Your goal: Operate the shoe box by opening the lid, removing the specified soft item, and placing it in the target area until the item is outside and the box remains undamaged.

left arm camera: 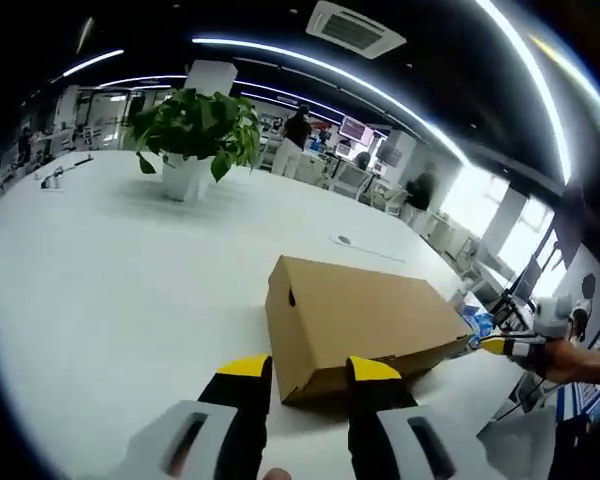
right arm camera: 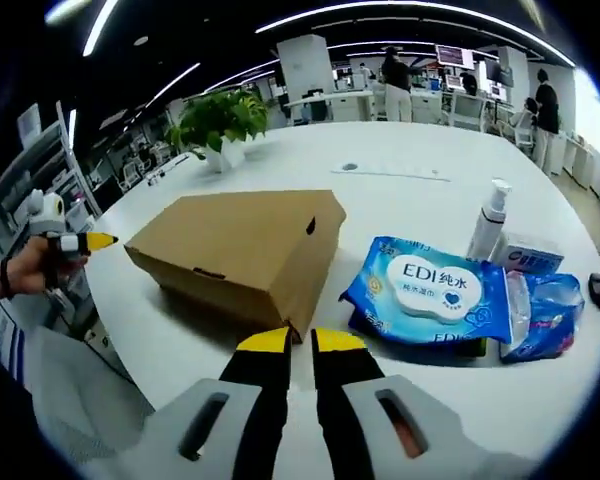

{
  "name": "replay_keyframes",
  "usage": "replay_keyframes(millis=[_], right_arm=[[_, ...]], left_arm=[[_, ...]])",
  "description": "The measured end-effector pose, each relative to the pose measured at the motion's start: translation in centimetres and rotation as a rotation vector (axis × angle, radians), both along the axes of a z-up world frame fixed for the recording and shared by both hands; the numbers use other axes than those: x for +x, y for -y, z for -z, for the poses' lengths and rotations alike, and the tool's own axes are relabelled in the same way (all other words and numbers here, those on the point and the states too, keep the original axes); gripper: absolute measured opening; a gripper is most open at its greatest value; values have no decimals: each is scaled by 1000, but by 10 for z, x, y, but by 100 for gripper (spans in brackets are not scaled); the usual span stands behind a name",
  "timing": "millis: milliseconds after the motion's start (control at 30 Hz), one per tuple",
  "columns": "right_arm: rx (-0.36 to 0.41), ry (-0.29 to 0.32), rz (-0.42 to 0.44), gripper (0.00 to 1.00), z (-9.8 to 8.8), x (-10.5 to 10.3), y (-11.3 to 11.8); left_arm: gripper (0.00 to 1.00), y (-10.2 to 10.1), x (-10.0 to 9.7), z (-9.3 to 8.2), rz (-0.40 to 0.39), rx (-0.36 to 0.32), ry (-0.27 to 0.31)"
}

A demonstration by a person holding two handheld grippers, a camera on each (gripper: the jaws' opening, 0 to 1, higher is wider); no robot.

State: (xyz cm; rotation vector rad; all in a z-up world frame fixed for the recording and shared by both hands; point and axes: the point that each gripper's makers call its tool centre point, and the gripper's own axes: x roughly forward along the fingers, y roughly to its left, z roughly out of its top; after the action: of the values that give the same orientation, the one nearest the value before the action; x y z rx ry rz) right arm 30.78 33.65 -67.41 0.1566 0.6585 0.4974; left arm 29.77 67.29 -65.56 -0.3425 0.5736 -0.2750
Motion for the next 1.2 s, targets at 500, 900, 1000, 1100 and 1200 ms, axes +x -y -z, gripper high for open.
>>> replay_keyframes(millis=[500,900,1000,1100,1200], right_arm=[[146,-46,9,32,7,21,-43],[162,-93,29,31,27,13,-48],[170,-95,34,31,28,13,-48],[177,-91,34,31,28,12,-48],[178,-86,34,31,28,13,-48]], left_arm=[[42,34,21,20,55,-16,-76],[37,40,14,44,70,8,-138],[37,39,14,46,74,14,-143],[37,38,15,46,78,13,-141],[37,39,17,46,82,11,-141]])
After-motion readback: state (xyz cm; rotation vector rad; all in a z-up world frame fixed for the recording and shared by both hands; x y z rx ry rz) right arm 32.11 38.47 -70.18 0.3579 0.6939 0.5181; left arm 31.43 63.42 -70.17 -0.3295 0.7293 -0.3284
